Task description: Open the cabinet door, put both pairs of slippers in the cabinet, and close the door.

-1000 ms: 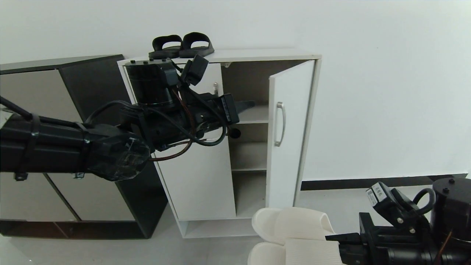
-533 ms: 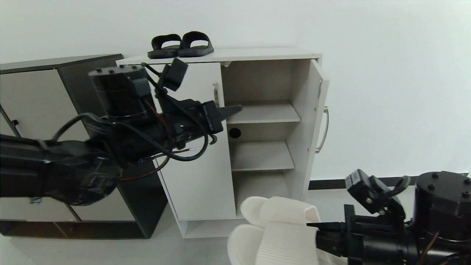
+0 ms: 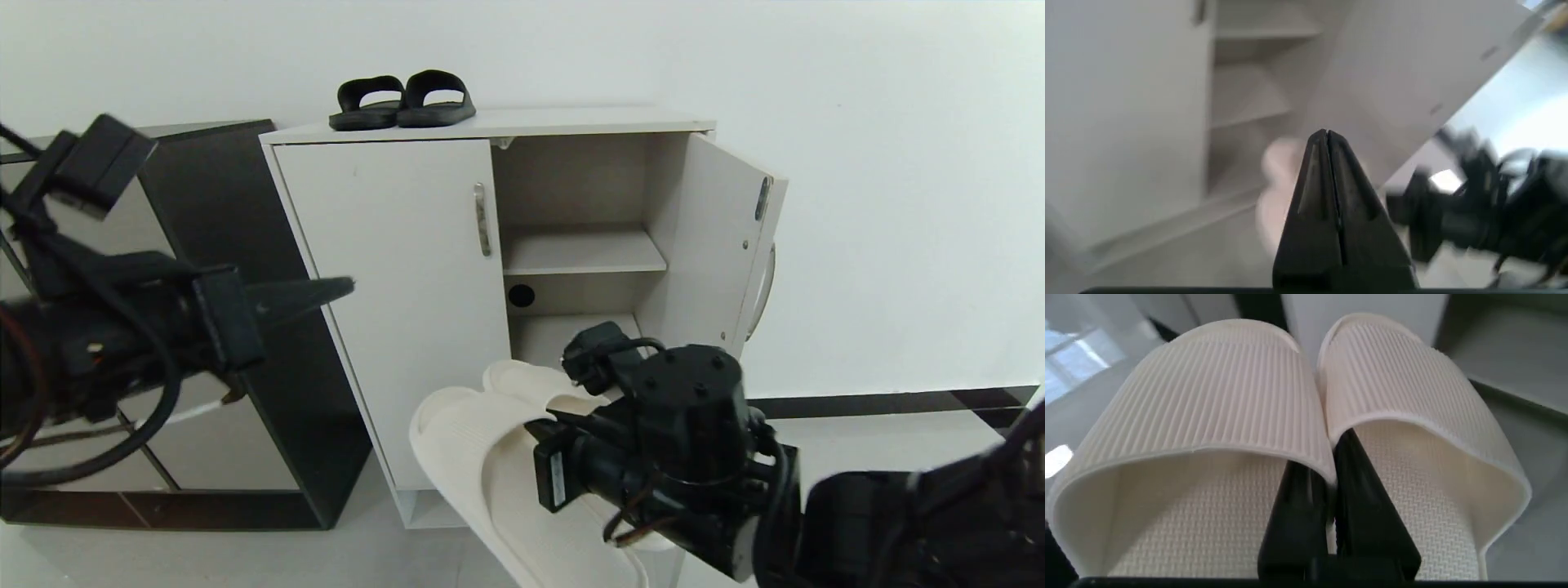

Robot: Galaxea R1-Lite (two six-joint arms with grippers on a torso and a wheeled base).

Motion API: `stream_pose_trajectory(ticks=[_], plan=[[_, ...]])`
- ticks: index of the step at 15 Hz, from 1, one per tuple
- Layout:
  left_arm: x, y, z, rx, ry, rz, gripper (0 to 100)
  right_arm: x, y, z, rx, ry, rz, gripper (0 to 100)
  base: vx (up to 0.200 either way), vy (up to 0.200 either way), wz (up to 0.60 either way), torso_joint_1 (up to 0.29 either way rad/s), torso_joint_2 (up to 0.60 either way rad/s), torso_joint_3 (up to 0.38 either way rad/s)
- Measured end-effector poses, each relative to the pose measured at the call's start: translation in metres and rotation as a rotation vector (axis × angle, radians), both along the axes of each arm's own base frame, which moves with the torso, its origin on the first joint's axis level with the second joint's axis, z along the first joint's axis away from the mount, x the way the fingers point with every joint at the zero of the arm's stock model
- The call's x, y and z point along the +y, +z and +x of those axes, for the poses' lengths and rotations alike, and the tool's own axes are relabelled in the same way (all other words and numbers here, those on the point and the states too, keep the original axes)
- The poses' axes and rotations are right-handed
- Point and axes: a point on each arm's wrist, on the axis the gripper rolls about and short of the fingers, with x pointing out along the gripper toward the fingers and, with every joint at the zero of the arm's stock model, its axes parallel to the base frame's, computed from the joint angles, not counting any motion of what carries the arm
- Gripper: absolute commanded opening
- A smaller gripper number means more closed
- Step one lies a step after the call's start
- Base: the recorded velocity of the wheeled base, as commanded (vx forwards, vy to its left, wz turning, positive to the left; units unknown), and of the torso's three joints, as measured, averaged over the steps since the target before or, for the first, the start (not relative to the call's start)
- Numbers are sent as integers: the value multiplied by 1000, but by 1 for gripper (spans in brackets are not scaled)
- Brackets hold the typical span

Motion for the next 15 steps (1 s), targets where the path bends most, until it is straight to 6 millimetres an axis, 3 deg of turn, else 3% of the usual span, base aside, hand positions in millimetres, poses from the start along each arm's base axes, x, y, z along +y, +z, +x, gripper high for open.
stream_pose_trajectory(ticks=[3, 6, 11, 15], plan=[[20, -26, -35, 4, 191, 96, 0, 16, 5, 48, -13, -198, -34, 0, 0, 0, 0, 0, 0, 0], [37, -65, -65, 49, 524, 197, 0, 18, -4, 85, -42, -410, -70, 0, 0, 0, 0, 0, 0, 0], [57, -103, -126, 19, 643, 192, 0, -3, -20, 113, -29, -589, -149, 0, 0, 0, 0, 0, 0, 0], [66, -127, -156, 30, 696, 203, 0, -22, -28, 110, -6, -628, -197, 0, 0, 0, 0, 0, 0, 0]])
